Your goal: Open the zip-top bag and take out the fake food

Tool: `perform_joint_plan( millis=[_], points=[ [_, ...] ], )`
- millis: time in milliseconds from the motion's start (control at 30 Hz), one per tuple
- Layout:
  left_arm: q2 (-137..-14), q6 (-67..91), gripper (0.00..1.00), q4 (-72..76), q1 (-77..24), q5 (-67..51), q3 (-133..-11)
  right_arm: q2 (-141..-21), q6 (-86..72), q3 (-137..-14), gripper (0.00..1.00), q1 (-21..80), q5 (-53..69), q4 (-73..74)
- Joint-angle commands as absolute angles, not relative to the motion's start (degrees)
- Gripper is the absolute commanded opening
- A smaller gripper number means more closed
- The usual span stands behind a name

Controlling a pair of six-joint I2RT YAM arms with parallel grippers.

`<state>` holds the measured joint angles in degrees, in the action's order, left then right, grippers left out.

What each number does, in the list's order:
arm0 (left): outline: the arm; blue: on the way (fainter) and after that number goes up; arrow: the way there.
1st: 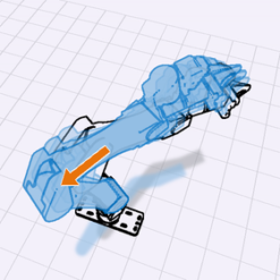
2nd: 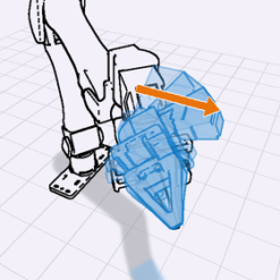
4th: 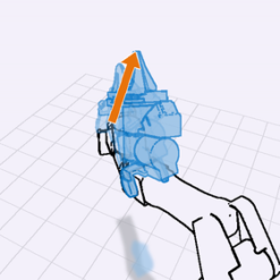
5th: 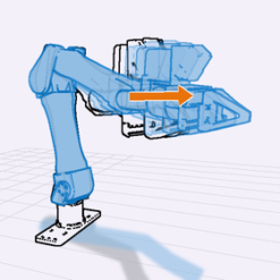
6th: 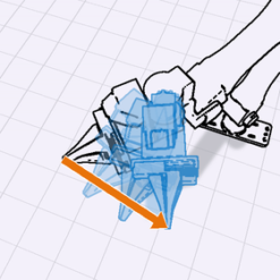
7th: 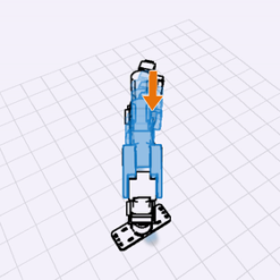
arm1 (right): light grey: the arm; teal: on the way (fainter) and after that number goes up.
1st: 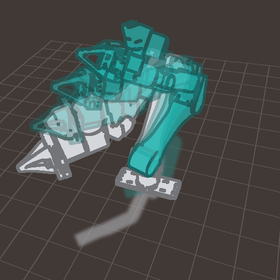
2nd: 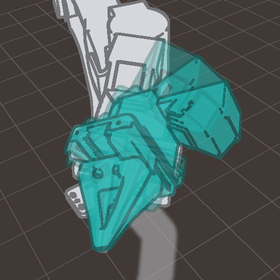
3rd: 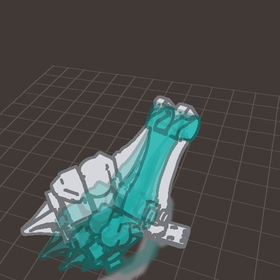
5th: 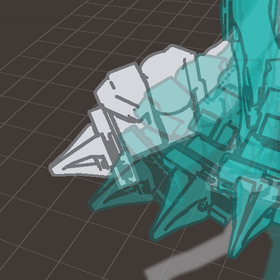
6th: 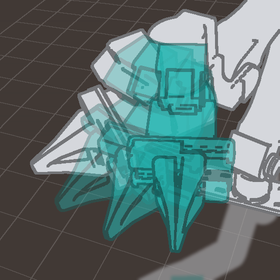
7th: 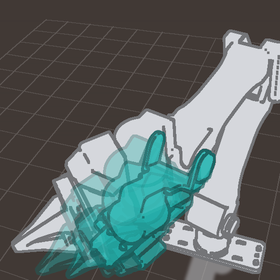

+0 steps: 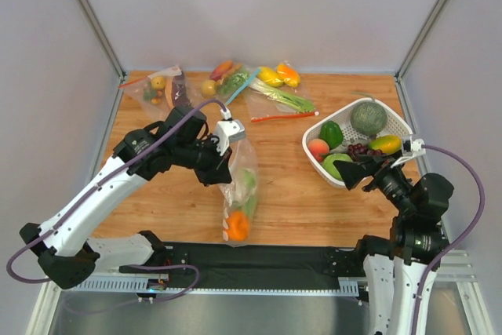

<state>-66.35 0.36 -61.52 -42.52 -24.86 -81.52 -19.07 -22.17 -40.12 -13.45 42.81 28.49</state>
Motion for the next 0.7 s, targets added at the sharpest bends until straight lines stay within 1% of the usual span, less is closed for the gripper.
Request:
perform_joint_plan(
  millis=[0,100,133,167,200,267,300,333,367,400,500,567,667],
  points=[
    [-65.92,-3.42,0.00,-62.14,-44.12,-20.92,-79.37,-21.96,-23.56,-43.85,0.89,-11.00,48.95,23.65],
    [-68.11,-4.56,0.00,-63.98,-46.57,-17.67,-81.12,-26.27,-20.85,-45.52,0.89,-2.49,46.68,24.08],
    [-69.59,-4.83,0.00,-65.29,-48.58,-16.80,-81.47,-28.98,-19.00,-46.05,0.89,6.07,41.97,24.95],
    [-70.22,-5.18,0.00,-65.74,-49.56,-15.31,-82.00,-30.31,-17.33,-46.75,0.88,10.59,38.79,25.83],
    [-70.66,-5.53,0.00,-65.92,-51.83,-14.34,-82.00,-32.41,-16.10,-46.93,0.88,20.21,32.23,25.58],
    [-70.58,-5.71,0.00,-66.36,-53.43,-11.53,-80.87,-34.09,-11.88,-46.23,0.91,29.14,26.66,23.65],
    [-69.97,-5.80,0.00,-66.18,-53.87,-12.12,-80.16,-35.58,-10.47,-45.01,0.92,35.44,23.93,20.34],
    [-68.48,-5.54,0.00,-65.66,-53.79,-13.35,-79.46,-36.47,-9.41,-44.04,0.93,37.60,23.21,18.13],
    [-67.68,-5.54,0.00,-65.57,-53.88,-17.19,-78.15,-37.52,-8.88,-43.51,0.94,39.10,23.73,13.84],
    [-66.81,-5.62,0.00,-65.39,-53.88,-18.79,-77.53,-39.70,-8.53,-42.90,0.95,40.85,26.08,11.71],
    [-64.08,-5.62,0.00,-66.09,-54.05,-21.44,-75.59,-43.66,-6.69,-42.63,0.95,44.10,28.30,5.65],
    [-61.97,-5.97,0.00,-66.36,-54.58,-25.28,-74.71,-45.78,-3.45,-43.68,0.95,46.22,27.69,4.14],
    [-60.82,-6.94,0.00,-67.32,-55.98,-27.33,-74.44,-50.09,-0.28,-45.08,0.95,50.35,27.42,0.98]
  ],
)
